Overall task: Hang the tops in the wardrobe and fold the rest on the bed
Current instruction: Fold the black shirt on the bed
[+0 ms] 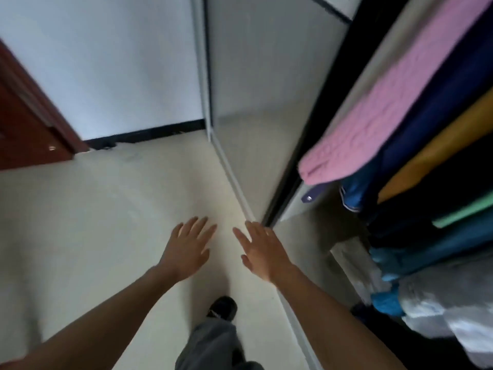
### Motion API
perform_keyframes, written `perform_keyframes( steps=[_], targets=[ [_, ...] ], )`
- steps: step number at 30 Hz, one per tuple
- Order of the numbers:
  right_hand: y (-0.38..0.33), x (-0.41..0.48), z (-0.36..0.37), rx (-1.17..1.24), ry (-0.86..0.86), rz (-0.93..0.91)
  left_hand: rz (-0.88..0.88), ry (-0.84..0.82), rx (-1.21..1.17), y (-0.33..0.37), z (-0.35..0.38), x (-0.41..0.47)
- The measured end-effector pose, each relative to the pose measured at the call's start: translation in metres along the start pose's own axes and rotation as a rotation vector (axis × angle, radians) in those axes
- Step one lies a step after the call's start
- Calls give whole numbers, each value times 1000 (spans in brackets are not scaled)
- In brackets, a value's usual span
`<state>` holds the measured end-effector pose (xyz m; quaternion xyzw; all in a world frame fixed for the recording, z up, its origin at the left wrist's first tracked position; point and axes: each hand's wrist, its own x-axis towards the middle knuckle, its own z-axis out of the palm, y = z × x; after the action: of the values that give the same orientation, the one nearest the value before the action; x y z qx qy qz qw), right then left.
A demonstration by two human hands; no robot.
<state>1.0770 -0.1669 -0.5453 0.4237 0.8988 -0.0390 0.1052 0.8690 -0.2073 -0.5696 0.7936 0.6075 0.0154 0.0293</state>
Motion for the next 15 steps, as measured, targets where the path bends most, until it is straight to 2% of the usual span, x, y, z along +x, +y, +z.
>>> perform_keyframes(
  steps=[4, 8, 10, 13, 15],
  targets=[
    [-77, 23, -88, -64, 171, -281, -398, 32, 14, -44, -86, -109],
    [-166, 14, -172, 0, 218, -577, -784, 212, 66, -52, -165, -238],
    [-207, 12, -200, 11, 231, -708, -977, 264, 141, -49, -193, -293],
    [-268, 9, -223, 20, 369, -878, -1263, 321, 211, -37, -219, -366],
    [-306, 6, -230, 8, 353, -966, -1382, 350, 235, -26, -229, -403]
  ],
)
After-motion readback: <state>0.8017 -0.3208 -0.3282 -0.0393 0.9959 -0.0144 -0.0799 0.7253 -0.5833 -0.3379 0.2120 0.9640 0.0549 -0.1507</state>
